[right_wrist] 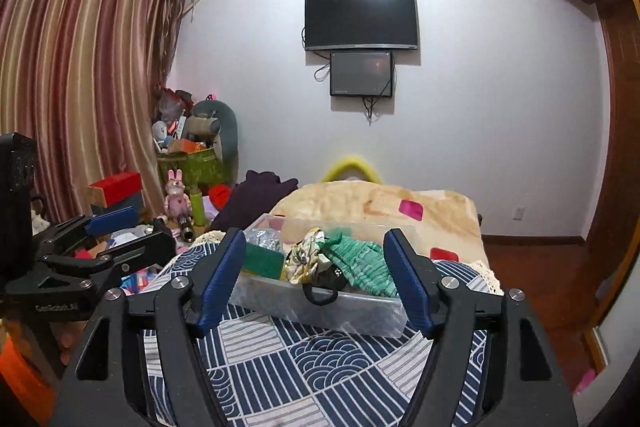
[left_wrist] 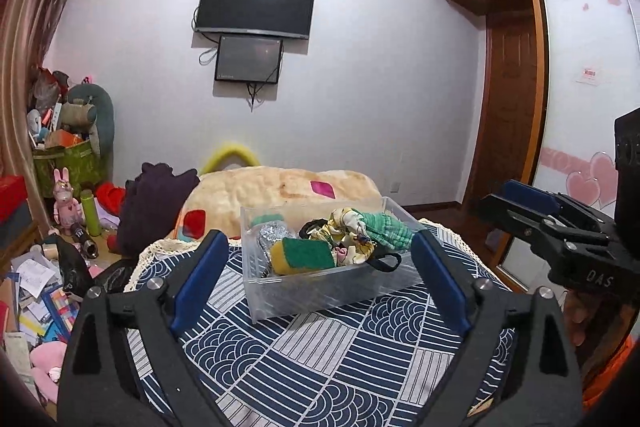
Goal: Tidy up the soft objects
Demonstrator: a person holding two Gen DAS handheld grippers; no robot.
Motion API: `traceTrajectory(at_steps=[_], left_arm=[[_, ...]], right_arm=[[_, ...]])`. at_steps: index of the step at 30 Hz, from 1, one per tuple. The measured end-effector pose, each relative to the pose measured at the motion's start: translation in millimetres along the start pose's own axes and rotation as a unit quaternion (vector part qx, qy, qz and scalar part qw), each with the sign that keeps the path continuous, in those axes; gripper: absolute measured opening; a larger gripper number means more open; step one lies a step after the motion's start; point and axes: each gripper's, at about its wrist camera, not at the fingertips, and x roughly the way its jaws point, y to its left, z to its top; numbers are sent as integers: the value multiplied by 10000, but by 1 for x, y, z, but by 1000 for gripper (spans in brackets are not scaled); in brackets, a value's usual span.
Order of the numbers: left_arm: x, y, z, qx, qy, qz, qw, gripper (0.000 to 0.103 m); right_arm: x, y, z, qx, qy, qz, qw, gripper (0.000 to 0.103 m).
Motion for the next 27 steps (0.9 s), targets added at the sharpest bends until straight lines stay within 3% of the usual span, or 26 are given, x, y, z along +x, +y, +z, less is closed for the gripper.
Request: traceTrajectory(at_steps=[2, 8, 27], left_arm=[[-3, -2, -1, 19, -57, 12, 10000, 97], [-6, -4, -6, 11, -88, -65, 9999, 99], [-8, -12, -13, 115, -141, -85, 9998, 101]], right_arm=[[-3, 0, -2, 24, -52, -6, 10000, 80], [-6, -3, -9, 135, -104, -3, 9999, 83], [-7, -4, -18, 258, -49, 15, 9997, 83]])
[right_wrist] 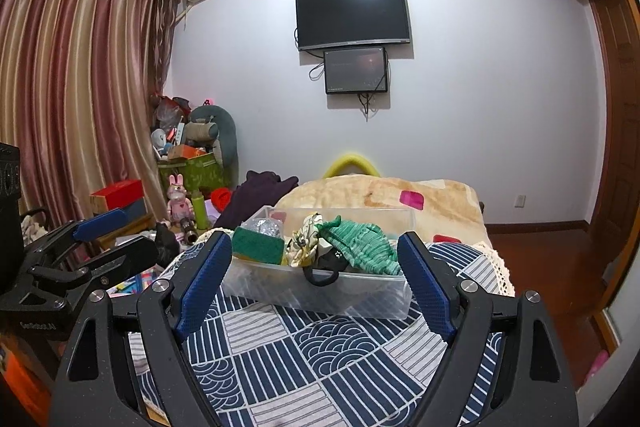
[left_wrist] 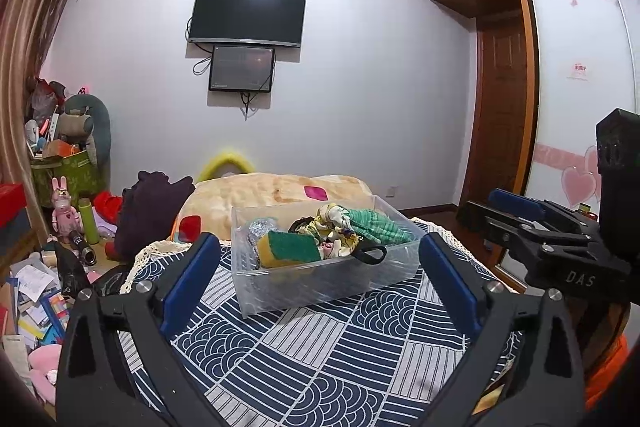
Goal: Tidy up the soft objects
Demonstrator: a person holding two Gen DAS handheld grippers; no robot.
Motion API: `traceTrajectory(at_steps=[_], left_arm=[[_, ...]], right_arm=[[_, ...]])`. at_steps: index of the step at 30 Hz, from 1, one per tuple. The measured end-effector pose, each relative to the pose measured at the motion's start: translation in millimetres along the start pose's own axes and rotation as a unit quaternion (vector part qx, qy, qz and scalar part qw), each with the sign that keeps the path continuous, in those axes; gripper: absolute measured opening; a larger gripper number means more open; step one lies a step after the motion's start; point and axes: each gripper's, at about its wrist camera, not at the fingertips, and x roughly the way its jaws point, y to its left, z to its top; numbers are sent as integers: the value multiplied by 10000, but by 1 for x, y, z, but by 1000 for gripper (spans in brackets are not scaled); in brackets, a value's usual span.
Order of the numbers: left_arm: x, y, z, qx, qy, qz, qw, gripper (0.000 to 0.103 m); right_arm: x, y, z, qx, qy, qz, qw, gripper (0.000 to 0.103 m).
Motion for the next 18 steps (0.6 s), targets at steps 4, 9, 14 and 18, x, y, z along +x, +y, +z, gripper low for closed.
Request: traceTrajectory(at_steps=[4, 9, 14, 18], left_arm=[[0, 1, 0, -43, 14, -22, 10000, 101], [0, 1, 0, -64, 19, -39, 10000, 101], [1, 3, 0, -105, 31, -33, 9999, 101], [2, 4, 0, -132, 54, -44, 9999, 102]], right_arm=[[-1, -1, -1, 10, -9, 0, 10000, 83], [-2, -1, -2, 29, -11, 9, 10000, 83], [-3, 0, -2, 23, -21, 13, 10000, 83], [-4, 0, -2, 25, -20, 4, 10000, 83]])
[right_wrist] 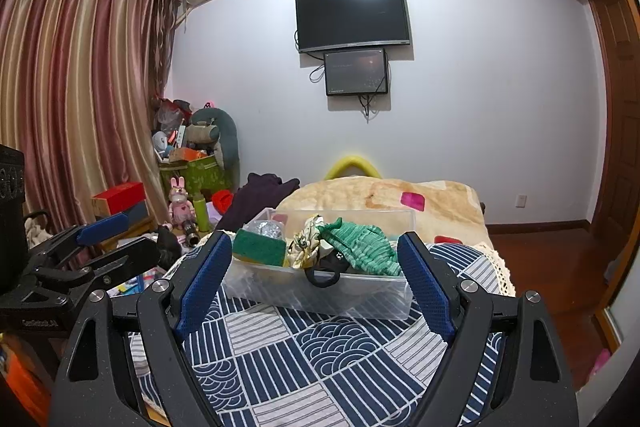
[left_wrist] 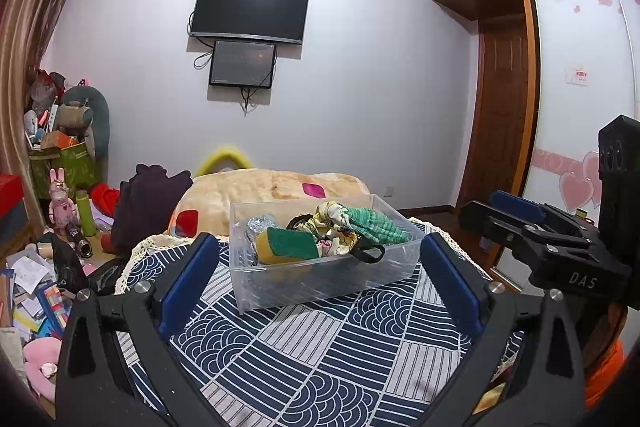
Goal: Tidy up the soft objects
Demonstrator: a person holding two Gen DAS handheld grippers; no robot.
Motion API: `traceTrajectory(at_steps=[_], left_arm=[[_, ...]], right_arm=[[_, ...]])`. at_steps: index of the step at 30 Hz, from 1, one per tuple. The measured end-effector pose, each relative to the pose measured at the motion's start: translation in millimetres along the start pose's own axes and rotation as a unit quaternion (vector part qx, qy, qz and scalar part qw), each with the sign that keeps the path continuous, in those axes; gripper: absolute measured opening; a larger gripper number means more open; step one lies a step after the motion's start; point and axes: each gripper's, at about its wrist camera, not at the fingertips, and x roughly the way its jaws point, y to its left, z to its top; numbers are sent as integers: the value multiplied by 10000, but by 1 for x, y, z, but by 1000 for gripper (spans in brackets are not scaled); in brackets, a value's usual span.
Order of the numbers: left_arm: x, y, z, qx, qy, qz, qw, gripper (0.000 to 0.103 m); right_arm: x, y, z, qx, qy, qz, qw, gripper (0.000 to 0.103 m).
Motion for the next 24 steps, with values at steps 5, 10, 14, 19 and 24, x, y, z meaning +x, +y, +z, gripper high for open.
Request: traceTrajectory(at_steps=[5, 10, 14, 19, 24], left_arm=[[0, 0, 0, -10, -2, 7, 10000, 103], [1, 1, -1, -13, 16, -27, 10000, 103], [1, 1, -1, -52, 12, -69, 10000, 103], [1, 2, -2, -110, 29, -99, 9999, 103], [1, 1, -1, -94, 26, -91, 9999, 103]], right_arm=[[0, 0, 1, 1, 2, 1, 10000, 83], [0, 0, 1, 4, 3, 2, 10000, 83], [0, 0, 1, 5, 3, 3, 10000, 83], [-1, 1, 0, 2, 11, 9, 10000, 83], [-3, 5, 0, -7, 24, 29, 10000, 83]])
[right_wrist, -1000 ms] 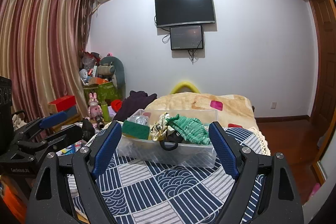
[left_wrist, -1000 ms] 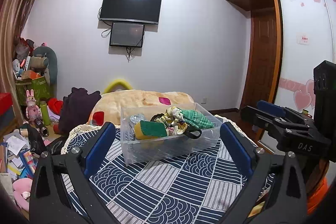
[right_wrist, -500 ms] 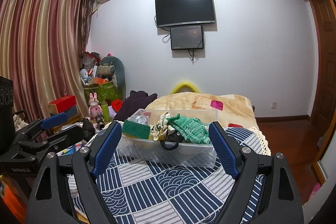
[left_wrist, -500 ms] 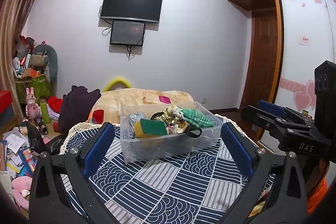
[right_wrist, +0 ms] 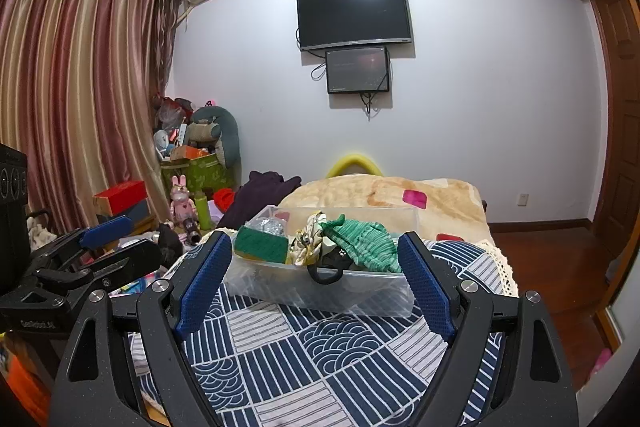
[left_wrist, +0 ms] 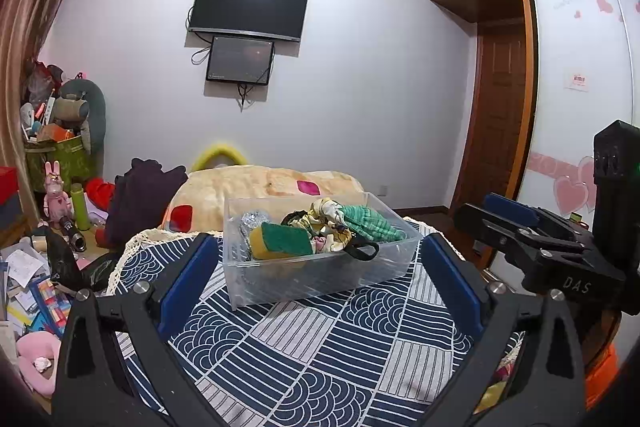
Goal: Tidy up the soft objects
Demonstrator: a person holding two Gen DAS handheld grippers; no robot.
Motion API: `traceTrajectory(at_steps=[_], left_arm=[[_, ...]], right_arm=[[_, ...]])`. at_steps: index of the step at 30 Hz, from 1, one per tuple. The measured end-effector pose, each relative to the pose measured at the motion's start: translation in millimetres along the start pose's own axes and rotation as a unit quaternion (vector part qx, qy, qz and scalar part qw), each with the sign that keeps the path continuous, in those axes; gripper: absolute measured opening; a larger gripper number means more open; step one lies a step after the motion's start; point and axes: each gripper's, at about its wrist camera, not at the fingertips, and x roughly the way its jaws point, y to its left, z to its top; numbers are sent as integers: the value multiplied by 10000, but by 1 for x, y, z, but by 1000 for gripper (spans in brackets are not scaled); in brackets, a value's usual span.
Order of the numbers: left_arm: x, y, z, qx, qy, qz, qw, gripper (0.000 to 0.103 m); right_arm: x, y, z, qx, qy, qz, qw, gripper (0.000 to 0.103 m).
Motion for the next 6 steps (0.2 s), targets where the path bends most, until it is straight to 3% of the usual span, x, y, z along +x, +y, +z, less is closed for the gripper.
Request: traceTrajectory(at_steps=[6], left_arm=[[0, 0, -1, 1, 32, 21, 10000, 103]], right_arm=[[0, 2, -1, 15, 22, -1, 10000, 83]])
